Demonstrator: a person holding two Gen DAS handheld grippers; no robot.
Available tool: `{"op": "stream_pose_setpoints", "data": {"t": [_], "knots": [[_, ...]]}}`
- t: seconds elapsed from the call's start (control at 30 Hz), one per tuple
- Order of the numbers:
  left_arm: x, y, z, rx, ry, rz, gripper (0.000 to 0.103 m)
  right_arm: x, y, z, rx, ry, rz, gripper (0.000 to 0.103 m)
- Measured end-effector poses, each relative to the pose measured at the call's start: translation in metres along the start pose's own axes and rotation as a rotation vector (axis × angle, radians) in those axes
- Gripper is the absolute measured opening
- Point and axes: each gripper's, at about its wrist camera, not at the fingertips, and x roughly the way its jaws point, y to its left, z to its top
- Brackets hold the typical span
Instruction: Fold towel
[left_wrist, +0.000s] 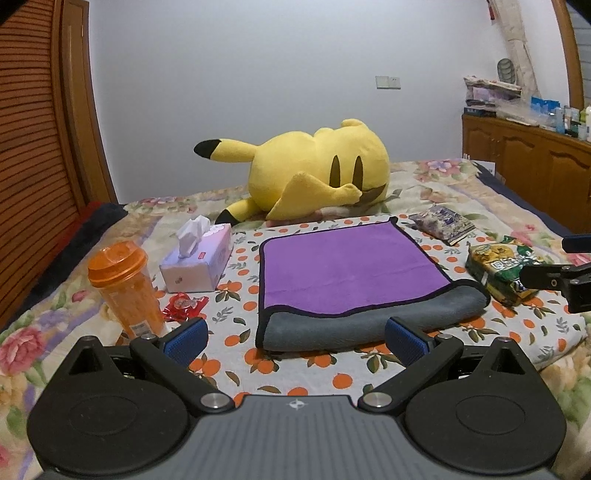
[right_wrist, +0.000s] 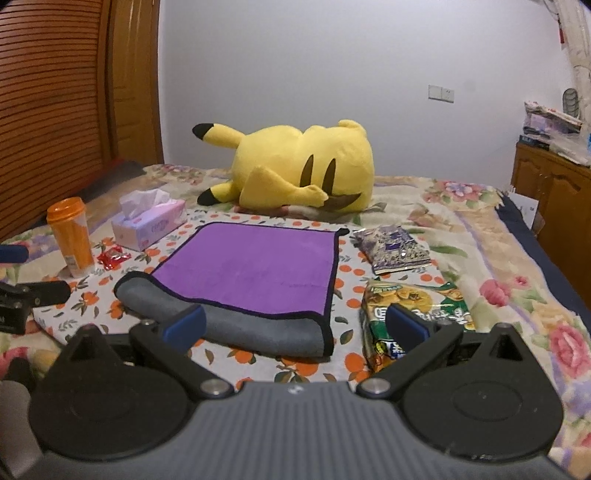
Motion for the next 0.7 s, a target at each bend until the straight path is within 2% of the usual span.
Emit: {"op": "stream_pose_setpoints", "data": {"t": [0.4, 0.7], "knots": [[0.035, 0.008, 0.009, -0.012, 0.026, -0.017, 0.103, 0.032, -0.001, 0.01, -0.05, 0.05, 0.034, 0.103], [0.059, 0.014, 0.013, -0.012, 0.053, -0.031, 0.103, 0.045, -0.006, 0.012, -0.031, 0.067, 0.059, 0.103]]}}
